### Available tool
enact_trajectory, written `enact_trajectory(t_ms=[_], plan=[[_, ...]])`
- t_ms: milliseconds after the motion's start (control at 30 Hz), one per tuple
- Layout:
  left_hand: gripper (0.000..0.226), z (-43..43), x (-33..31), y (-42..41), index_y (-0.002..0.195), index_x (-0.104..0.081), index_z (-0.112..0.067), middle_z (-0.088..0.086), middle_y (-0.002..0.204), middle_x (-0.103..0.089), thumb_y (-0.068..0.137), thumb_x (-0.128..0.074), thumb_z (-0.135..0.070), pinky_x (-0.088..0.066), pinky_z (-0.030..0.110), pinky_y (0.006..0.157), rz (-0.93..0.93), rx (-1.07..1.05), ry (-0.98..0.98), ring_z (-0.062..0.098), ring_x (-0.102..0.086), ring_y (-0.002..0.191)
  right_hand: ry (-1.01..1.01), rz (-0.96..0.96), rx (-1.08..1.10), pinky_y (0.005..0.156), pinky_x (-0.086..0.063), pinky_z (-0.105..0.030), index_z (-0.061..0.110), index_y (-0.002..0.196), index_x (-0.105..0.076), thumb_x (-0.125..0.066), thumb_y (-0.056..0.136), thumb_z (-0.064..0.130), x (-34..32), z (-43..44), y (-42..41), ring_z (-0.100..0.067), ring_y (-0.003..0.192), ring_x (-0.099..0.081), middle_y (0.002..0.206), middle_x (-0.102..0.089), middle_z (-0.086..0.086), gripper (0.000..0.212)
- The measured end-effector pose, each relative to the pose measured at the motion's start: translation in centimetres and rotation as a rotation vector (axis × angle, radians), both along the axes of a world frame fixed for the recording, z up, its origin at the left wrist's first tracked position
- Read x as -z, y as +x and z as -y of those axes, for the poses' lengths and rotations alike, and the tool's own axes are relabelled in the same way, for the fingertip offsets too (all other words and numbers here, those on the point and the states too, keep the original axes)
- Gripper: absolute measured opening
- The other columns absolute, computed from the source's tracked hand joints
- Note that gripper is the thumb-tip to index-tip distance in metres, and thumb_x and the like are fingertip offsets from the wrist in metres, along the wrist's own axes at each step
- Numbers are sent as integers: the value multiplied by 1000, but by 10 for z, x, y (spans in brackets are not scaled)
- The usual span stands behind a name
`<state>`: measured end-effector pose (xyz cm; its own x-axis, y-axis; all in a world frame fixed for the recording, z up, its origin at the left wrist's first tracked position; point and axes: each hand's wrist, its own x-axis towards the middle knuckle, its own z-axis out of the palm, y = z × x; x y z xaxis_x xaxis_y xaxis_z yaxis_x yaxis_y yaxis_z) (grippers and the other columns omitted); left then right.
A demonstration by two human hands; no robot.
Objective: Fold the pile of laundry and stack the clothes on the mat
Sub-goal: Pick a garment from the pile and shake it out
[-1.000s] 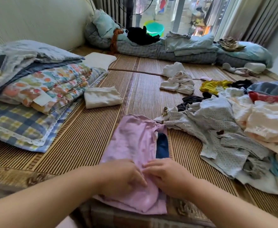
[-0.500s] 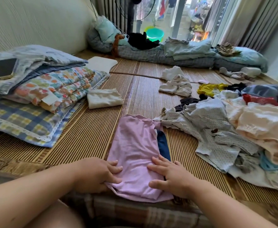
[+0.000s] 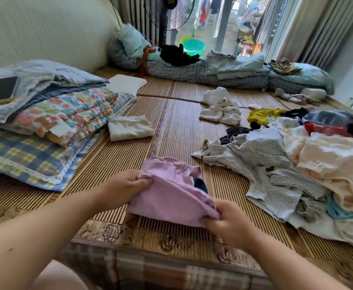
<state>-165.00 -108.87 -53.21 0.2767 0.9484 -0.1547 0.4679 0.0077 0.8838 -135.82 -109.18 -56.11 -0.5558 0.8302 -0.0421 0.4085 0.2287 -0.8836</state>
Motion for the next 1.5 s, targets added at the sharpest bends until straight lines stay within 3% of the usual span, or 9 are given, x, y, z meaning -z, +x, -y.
enact_trajectory(t_ms=[267, 400, 533, 833, 967, 1100, 1233, 1333, 1500], plan=[[27, -64, 10, -2, 101, -67, -16, 10, 94, -69, 100, -49, -36, -55, 40, 73, 194, -471, -163, 28, -66, 84, -62, -187, 476, 77, -55, -33, 26, 104, -64, -70, 87, 28, -21, -95, -41, -16, 90, -64, 100, -67, 4, 18], [34, -108, 20, 3, 106, -66, -13, 12, 109, -67, 98, -51, -43, -51, 37, 86, -167, -615, -25, 28, -61, 95, -109, -60, 655, 95, -48, -39, 16, 143, -39, -66, 89, 41, -4, -128, -57, -24, 115, -56, 132, -57, -5, 65], [69, -124, 26, 9, 134, -47, -16, 8, 131, -56, 79, -73, -48, -48, 33, 88, -512, -479, -66, 27, -59, 106, 8, 262, 517, 79, -42, -23, 24, 147, -31, -71, 83, 46, 15, -130, -64, -15, 101, -54, 134, -54, -3, 79], [53, -107, 36, 15, 117, -65, -23, 4, 116, -64, 81, -56, -61, -43, 34, 95, -815, -436, -242, 24, -56, 109, -13, 651, 504, 56, -38, -27, 20, 75, -64, -70, 75, 52, 21, -145, -68, -14, 70, -58, 73, -63, 4, 32], [33, -98, 38, 24, 115, -47, -8, 13, 115, -61, 91, -50, -31, -44, 35, 83, -487, -614, -185, 31, -57, 99, 2, 391, 502, 50, -38, -26, 21, 66, -63, -68, 80, 36, 24, -140, -67, -10, 63, -59, 64, -64, 7, 21], [23, -87, 32, 16, 109, -26, -20, 6, 86, -57, 96, -43, -16, -34, 30, 54, -178, -731, -47, 23, -55, 70, -237, -153, 548, 80, -57, -45, 24, 97, -70, -66, 86, 31, 21, -133, -61, -19, 85, -70, 88, -74, 2, 13], [5, -83, 16, 3, 96, -47, -20, 6, 79, -61, 98, -50, -17, -42, 31, 56, 79, -648, -25, 19, -54, 65, -283, -347, 542, 74, -57, -35, 27, 108, -60, -62, 90, 46, 7, -140, -67, -20, 93, -69, 102, -71, 1, 26], [37, -92, 5, -9, 67, -58, -20, -1, 65, -58, 86, -45, 9, -40, 27, 54, 164, -573, 4, 17, -49, 63, -248, -390, 501, 60, -56, -24, 35, 107, -58, -60, 92, 44, -17, -162, -82, -14, 83, -71, 98, -71, 6, 17], [47, -136, -14, -47, 111, -68, -23, 8, 97, -69, 88, -41, 8, -51, 37, 73, 246, -615, 72, 25, -62, 82, -127, -329, 484, 76, -58, -33, 25, 108, -63, -62, 93, 36, -52, -232, -137, -17, 88, -70, 98, -72, 1, 18]])
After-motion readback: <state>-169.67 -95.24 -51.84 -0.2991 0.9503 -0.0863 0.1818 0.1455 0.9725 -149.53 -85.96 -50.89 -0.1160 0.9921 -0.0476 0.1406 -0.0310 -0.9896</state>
